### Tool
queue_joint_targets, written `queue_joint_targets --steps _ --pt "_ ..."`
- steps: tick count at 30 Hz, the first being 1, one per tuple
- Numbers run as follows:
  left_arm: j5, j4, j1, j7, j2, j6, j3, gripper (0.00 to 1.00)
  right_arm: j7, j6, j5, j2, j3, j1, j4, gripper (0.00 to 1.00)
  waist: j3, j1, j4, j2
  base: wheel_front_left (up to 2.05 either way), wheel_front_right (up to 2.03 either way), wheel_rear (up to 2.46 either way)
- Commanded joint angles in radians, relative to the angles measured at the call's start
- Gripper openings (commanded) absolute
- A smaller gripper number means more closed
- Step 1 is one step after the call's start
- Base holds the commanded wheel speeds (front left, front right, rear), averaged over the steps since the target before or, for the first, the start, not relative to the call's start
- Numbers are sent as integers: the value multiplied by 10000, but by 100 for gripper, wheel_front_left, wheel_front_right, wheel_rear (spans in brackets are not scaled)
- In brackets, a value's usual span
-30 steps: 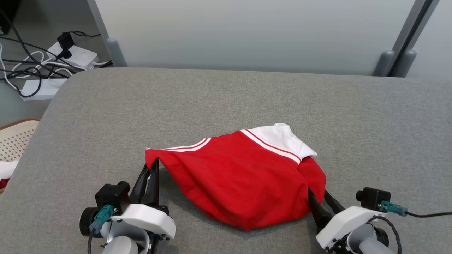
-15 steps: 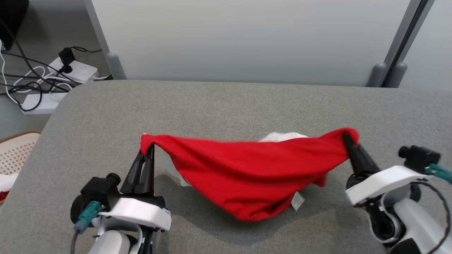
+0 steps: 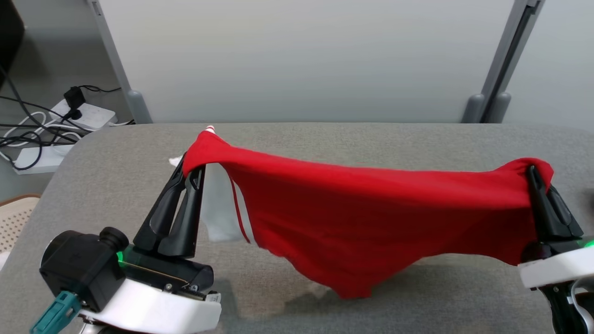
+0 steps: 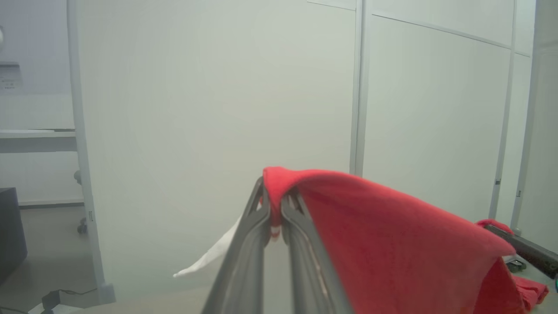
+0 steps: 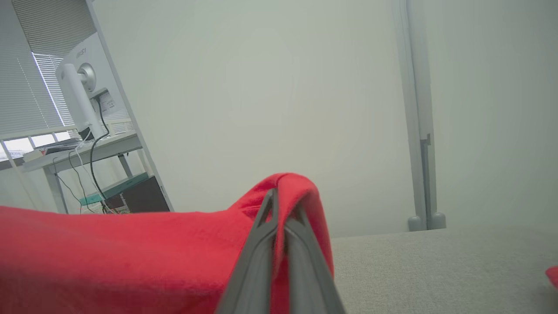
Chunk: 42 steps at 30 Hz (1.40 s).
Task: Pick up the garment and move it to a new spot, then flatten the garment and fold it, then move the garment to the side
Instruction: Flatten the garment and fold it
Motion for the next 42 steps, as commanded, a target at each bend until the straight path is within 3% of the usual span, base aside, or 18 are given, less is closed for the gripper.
queue_joint_targets --steps 1,5,11,12,15,19,21,26,30,31,33,34,35,42 --pt "53 -338 -604 220 140 107 347 0 420 42 -268 171 -125 -130 -474 0 94 0 -114 0 0 0 0" --pt "-423 714 -1117 323 0 -186 258 0 1576 42 -1138 857 -479 -676 60 0 301 0 -291 0 0 0 0" --pt "-901 4418 -2509 -1296 -522 -1249 142 0 1983 42 -1856 1409 -390 -2601 3025 0 709 0 -449 0 0 0 0" --pt "-901 4418 -2509 -1296 -522 -1249 142 0 1983 42 -1856 1409 -390 -2601 3025 0 709 0 -449 0 0 0 0" --pt "-723 6345 -3533 -2502 -1020 -1761 -171 0 1298 42 -2203 1495 -521 -3644 4578 0 1023 0 -464 0 0 0 0" --pt "-232 8516 -5084 -3806 -1626 -2094 -420 0 -89 42 -2651 1554 -821 -4955 6478 0 1425 0 -546 0 0 0 0" --pt "83 9284 -5794 -3969 -1827 -2233 -497 0 -610 42 -2843 1573 -872 -5523 7335 0 1625 0 -598 0 0 0 0" --pt "828 9682 -6828 -3994 -2122 -2416 -57 0 -1196 42 -3153 1747 -1129 -6751 8798 0 2171 0 -855 0 0 0 0" --pt "284 10971 -7346 -3997 -2169 -2742 -595 0 -1239 42 -3453 2020 -1193 -7487 9824 4 2522 0 -1178 0 0 0 0" --pt "164 11181 -7432 -3997 -2169 -2757 -803 13 -1240 42 -3534 2050 -1237 -7533 9912 18 2549 0 -1208 0 0 0 0" --pt "-91 11385 -7607 -3997 -2170 -2723 -1150 53 -1241 42 -3691 2103 -1339 -7604 9962 48 2611 0 -1251 0 0 0 0" --pt "-228 11420 -7681 -3998 -2171 -2695 -1308 100 -1241 42 -3771 2125 -1391 -7622 9941 83 2635 0 -1263 0 0 0 0" --pt "-349 11386 -7743 -3998 -2171 -2643 -1444 100 -1241 42 -3851 2145 -1449 -7617 9896 100 2654 0 -1269 0 0 0 0" --pt "-631 10864 -7509 -3998 -2172 -2405 -2040 100 -1242 42 -4546 2212 -1671 -6950 9136 100 2558 0 -1173 0 0 0 0"
